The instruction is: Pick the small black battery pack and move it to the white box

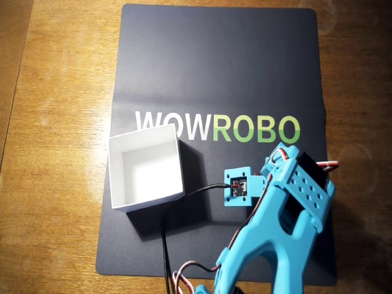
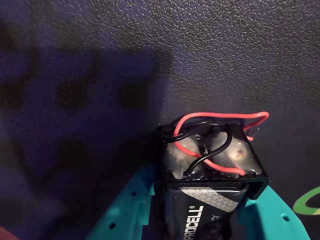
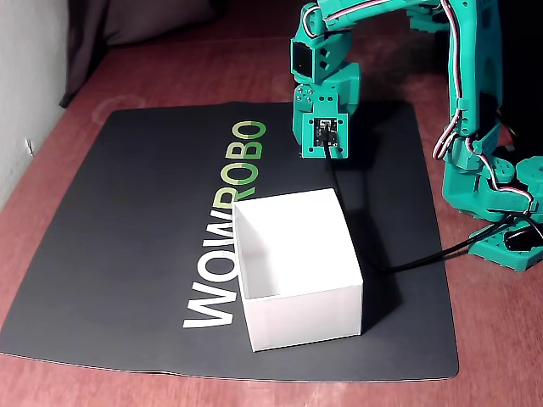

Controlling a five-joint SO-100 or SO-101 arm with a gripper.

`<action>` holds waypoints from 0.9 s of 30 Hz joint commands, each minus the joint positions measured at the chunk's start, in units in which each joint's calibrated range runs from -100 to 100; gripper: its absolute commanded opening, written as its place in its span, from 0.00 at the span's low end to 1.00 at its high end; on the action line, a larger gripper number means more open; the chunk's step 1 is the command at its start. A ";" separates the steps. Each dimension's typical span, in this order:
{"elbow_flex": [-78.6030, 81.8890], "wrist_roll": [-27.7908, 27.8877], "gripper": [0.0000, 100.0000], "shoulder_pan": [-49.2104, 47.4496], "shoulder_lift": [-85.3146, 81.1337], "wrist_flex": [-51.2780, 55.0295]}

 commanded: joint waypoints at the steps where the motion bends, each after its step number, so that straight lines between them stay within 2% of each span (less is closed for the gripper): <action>1: -0.74 -0.05 0.15 0.64 -0.40 0.49; 8: -0.47 -0.21 0.15 0.76 -0.31 0.41; 12: -0.56 -2.17 0.09 0.76 -0.31 0.41; 27: -0.56 -2.22 0.06 0.76 -0.31 0.41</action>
